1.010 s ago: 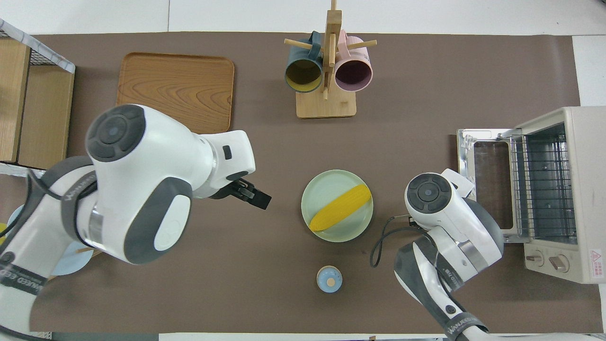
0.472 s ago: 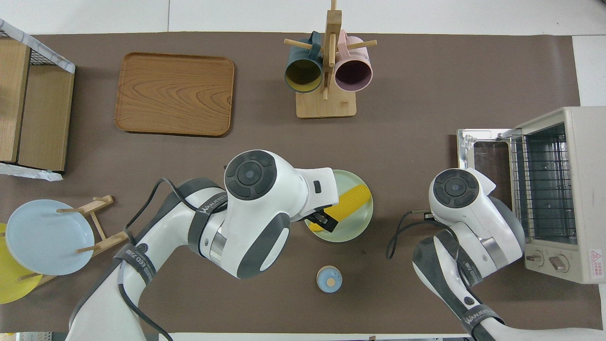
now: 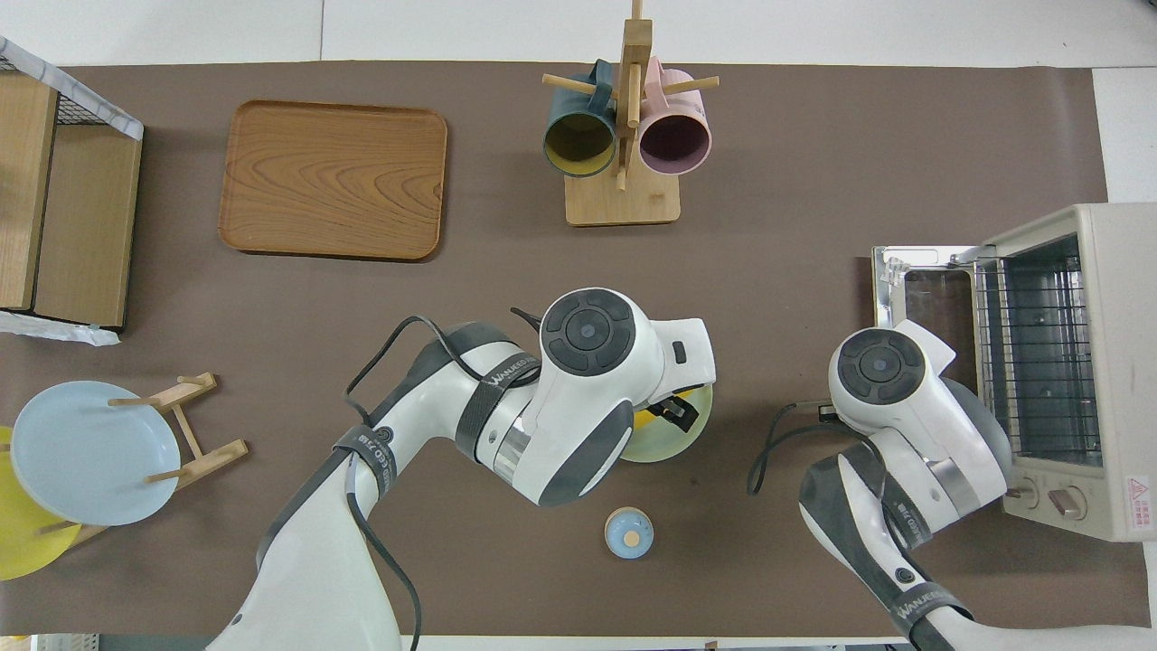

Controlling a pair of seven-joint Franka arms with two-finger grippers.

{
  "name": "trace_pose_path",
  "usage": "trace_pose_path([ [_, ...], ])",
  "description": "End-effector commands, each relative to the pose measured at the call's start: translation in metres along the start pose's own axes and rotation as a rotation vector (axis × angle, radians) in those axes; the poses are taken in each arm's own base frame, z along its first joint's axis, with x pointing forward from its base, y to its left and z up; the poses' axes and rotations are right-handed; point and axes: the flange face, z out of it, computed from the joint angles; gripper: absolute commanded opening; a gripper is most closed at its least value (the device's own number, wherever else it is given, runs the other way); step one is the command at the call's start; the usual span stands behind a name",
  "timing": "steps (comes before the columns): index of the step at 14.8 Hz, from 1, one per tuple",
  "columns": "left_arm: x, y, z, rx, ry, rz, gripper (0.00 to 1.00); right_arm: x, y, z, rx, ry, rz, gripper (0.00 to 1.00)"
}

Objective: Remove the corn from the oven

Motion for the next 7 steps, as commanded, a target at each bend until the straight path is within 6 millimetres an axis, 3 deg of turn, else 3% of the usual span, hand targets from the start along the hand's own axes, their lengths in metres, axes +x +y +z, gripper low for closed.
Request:
trace_pose_path([
  [1,0.015,-0.004,0.005,0.053,0.0,0.016,1.0,-0.004,0.011,0.004,-0.027,-0.001,-0.006,0.0],
  [7,0.012,-0.001,0.017,0.074,-0.01,0.037,1.0,0.015,0.024,-0.034,-0.14,-0.025,-0.016,0.0],
])
